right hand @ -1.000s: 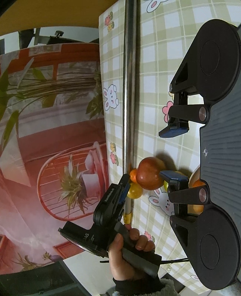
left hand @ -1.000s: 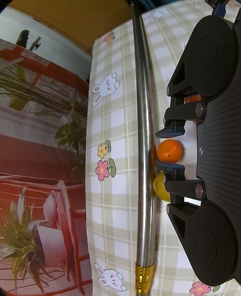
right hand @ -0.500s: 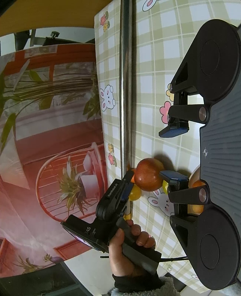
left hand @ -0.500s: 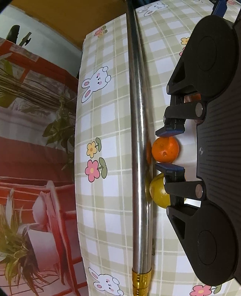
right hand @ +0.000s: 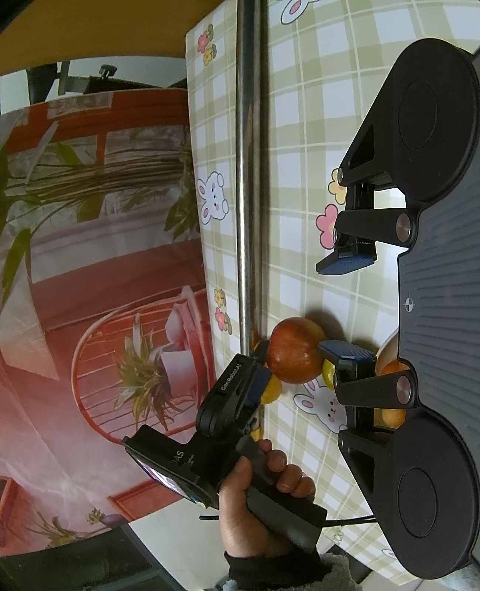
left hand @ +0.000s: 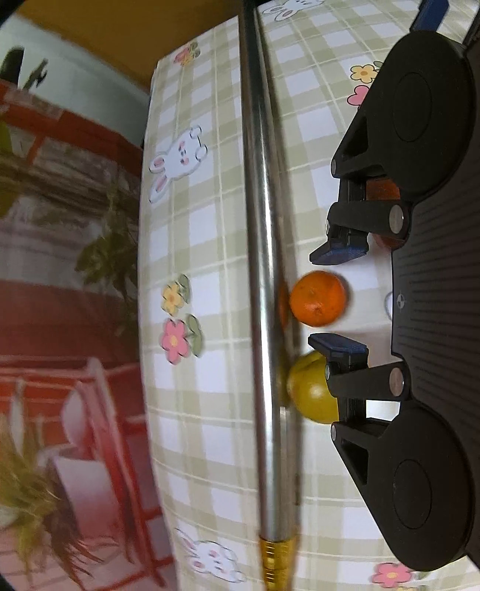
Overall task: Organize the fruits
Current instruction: 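Grasp the small tangerine with the left gripper while the right gripper reaches the green apple, then grasp the green apple with the right gripper while the left gripper carries the tangerine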
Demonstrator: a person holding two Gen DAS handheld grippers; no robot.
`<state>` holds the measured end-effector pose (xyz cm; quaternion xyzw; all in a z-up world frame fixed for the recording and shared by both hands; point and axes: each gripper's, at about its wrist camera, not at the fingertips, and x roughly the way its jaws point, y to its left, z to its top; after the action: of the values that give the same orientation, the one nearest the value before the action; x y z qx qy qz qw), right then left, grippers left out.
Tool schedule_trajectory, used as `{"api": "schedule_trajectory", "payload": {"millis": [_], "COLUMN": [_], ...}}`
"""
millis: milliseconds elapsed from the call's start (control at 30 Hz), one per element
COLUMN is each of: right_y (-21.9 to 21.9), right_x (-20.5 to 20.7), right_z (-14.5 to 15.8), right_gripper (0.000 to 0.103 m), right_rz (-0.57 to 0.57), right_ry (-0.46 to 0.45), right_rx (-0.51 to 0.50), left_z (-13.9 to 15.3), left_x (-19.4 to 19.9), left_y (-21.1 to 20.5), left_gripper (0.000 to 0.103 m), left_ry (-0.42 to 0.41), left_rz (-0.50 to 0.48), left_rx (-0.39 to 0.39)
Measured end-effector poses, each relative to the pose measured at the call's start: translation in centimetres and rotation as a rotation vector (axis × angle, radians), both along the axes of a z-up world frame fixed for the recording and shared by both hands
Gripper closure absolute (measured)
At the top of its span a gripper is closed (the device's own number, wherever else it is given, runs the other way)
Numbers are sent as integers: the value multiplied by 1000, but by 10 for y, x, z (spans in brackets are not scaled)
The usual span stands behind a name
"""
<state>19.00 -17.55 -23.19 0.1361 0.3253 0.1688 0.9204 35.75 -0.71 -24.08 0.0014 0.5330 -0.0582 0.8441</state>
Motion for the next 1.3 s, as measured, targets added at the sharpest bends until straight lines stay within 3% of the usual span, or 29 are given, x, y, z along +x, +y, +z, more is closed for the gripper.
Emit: {"api": "schedule_trajectory", "payload": {"millis": [233,300,533,900,1167,1300], "right_y": [-1,-1,3,37,77,86], "right_x": [-1,-2,1,24,52,68], "right_z": [-1,0,1,11,5,-6], "right_gripper": [66,66,66,61,60,60], "right_rz": [-2,0,25,162,231,212], "right_ry": [3,4,20,78,173,251], "right_rx": [3,1,5,-39,-94,-89], "left_z": [-6,-9,6,56,63,61], "left_x": [3,2,-19,-114,-184,-210], "left_y": [-1,-4,6,41,68,72], "left_gripper": [61,67,68,68,68,68], "left_ry": [13,11,-77,-256,-339,-374], "left_rz": [0,-4,0,-88,-81,-69], "left_rx": [-13,3,-24,-127,-247,-237]}}
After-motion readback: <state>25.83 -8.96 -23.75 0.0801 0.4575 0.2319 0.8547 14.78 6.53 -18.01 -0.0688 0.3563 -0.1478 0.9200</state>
